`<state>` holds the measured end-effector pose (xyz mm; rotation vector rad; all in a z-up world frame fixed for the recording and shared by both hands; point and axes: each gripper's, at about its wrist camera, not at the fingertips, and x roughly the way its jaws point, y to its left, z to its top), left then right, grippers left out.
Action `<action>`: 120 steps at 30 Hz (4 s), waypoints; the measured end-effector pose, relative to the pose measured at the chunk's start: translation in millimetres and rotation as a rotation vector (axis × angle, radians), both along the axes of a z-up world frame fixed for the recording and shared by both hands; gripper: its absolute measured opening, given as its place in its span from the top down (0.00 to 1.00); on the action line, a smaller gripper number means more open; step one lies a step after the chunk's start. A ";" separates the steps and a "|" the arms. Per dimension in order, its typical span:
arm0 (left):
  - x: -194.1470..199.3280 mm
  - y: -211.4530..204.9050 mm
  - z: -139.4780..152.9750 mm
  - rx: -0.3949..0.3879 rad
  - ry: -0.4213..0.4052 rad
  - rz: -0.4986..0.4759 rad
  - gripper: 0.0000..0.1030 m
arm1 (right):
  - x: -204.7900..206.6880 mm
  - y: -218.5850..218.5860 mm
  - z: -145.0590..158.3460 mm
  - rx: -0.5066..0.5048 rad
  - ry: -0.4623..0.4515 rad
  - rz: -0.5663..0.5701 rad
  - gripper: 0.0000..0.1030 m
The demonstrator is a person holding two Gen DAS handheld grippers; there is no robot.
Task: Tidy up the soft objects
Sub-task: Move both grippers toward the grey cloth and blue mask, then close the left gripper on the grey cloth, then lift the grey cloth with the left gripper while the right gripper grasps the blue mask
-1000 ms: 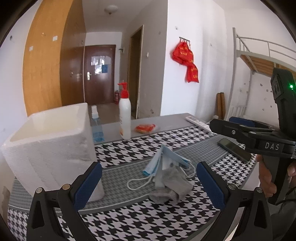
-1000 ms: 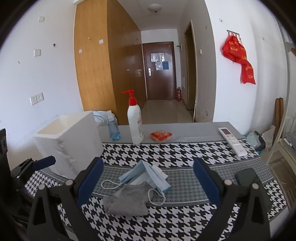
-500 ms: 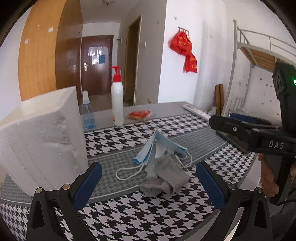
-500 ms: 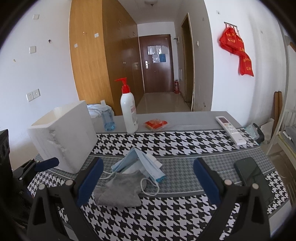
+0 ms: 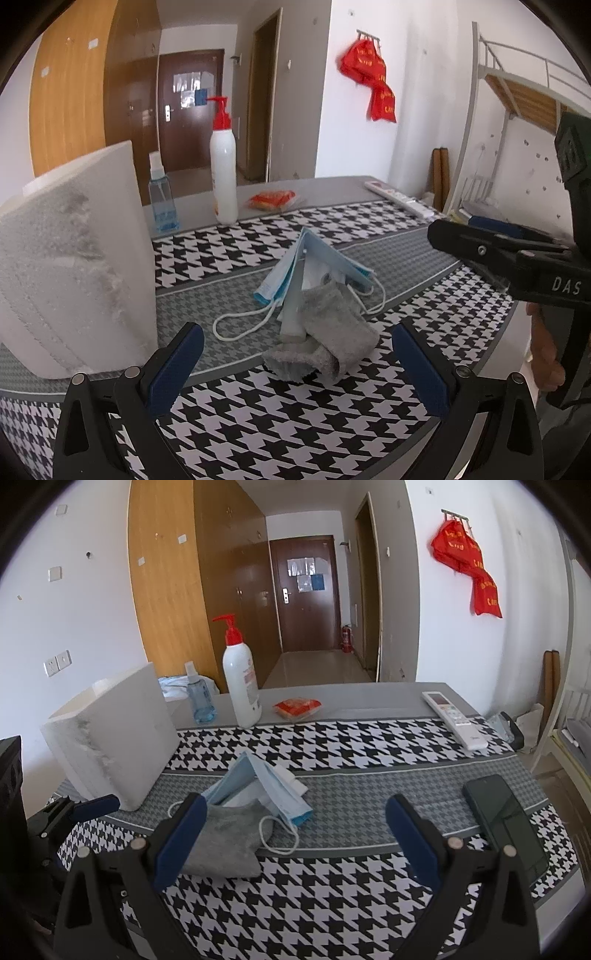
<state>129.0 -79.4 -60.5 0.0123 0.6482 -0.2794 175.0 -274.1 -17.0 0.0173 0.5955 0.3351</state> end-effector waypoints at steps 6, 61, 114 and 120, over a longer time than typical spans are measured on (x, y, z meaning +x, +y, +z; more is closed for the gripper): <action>11.0 -5.7 -10.7 -0.019 0.075 -0.004 0.02 | 4.3 -5.6 -3.6 0.000 0.013 0.001 0.04; -9.5 19.6 -17.6 -0.025 0.128 -0.030 0.81 | 26.2 24.0 -21.5 -0.034 0.108 0.042 0.04; -11.8 46.2 -18.9 -0.050 0.120 0.007 0.81 | 81.3 49.7 -56.1 -0.134 0.288 0.032 0.87; -15.6 44.5 -17.4 -0.050 0.115 0.006 0.81 | 72.2 41.6 -58.8 -0.121 0.305 0.023 0.90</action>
